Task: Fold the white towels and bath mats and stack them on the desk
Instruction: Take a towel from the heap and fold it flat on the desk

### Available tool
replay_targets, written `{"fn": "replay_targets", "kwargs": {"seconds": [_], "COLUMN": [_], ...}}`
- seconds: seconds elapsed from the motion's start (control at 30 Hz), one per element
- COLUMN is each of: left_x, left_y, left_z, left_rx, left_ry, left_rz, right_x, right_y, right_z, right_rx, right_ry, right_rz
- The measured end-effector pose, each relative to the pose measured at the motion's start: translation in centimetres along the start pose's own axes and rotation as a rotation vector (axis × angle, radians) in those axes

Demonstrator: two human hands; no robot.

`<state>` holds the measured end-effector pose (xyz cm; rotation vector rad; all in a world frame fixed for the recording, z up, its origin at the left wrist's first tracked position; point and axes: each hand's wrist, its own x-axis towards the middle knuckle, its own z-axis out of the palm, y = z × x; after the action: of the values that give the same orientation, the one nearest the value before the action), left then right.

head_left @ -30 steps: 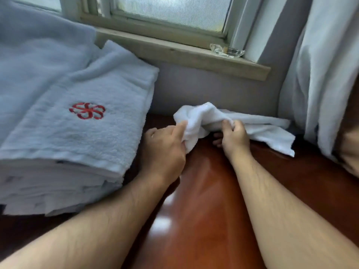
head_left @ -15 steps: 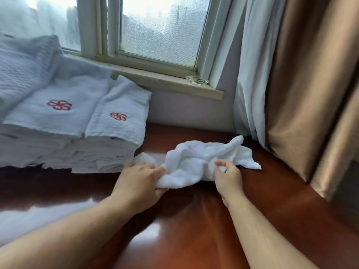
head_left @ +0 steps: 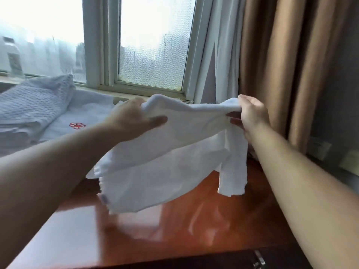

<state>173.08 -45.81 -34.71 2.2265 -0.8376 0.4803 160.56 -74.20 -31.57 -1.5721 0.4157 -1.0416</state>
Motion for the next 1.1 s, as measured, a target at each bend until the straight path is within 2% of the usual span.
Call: {"fn": "replay_targets", "kwargs": {"seconds": [0.07, 0.1, 0.2, 0.27, 0.33, 0.4, 0.47, 0.57, 0.67, 0.73, 0.83, 0.9, 0.93, 1.0, 1.07, 1.1], "left_x": [0.1, 0.0, -1.0, -2.7, -5.4, -8.3, -10.1, -10.9, -10.1, -9.6, -9.4, -9.1, -8.8, -8.4, -8.5, -8.6], "left_y": [-0.3, -0.6, -1.8, -2.5, -3.3, -4.1, -4.8, -5.6, -6.2, -6.5, -6.7, -6.9, -7.0, -7.2, -7.3, -7.3], "left_z": [-0.9, -0.9, -0.3, 1.1, 3.9, 7.5, 11.0, 15.0, 16.7, 17.3, 17.8, 17.7, 17.5, 17.1, 16.7, 16.6], "left_rx": [0.186, 0.269, 0.418, 0.483, 0.432, 0.348, 0.316, 0.343, 0.300, 0.279, 0.331, 0.298, 0.257, 0.256, 0.335, 0.362], "left_ry": [-0.173, -0.215, -0.145, -0.063, -0.083, -0.245, -0.370, -0.414, -0.375, -0.367, -0.261, -0.163, -0.176, -0.287, -0.370, -0.379], "left_rz": [-0.061, -0.074, -0.061, 0.014, 0.174, 0.263, 0.210, 0.108, 0.008, -0.015, 0.067, 0.114, 0.121, 0.151, 0.221, 0.255], "right_x": [0.0, -0.1, -1.0, -2.9, -5.0, -6.5, -7.4, -7.3, -7.6, -8.4, -8.3, -7.4, -7.1, -7.1, -8.1, -8.6], "right_y": [0.0, 0.5, 3.6, 6.2, 9.5, 12.9, 15.6, 18.0, 19.7, 20.8, 21.9, 21.7, 21.4, 20.9, 20.9, 21.0], "right_z": [-0.3, -0.4, -1.2, -1.3, -1.1, -0.7, -0.2, 0.3, -0.1, -0.9, -2.4, -2.6, -2.6, -2.3, -2.1, -1.8], "right_rx": [-0.150, -0.321, -1.020, -1.227, -1.310, -1.346, -1.362, -1.427, -1.376, -1.208, -0.954, -0.898, -0.893, -0.931, -0.924, -0.922], "right_ry": [-0.192, -0.280, -0.417, -0.501, -0.543, -0.536, -0.544, -0.497, -0.453, -0.396, -0.411, -0.427, -0.377, -0.246, -0.332, -0.428], "right_rz": [0.126, 0.160, 0.108, 0.136, 0.115, 0.035, 0.021, -0.001, -0.127, -0.212, -0.175, -0.230, -0.336, -0.664, -0.897, -0.935]}}
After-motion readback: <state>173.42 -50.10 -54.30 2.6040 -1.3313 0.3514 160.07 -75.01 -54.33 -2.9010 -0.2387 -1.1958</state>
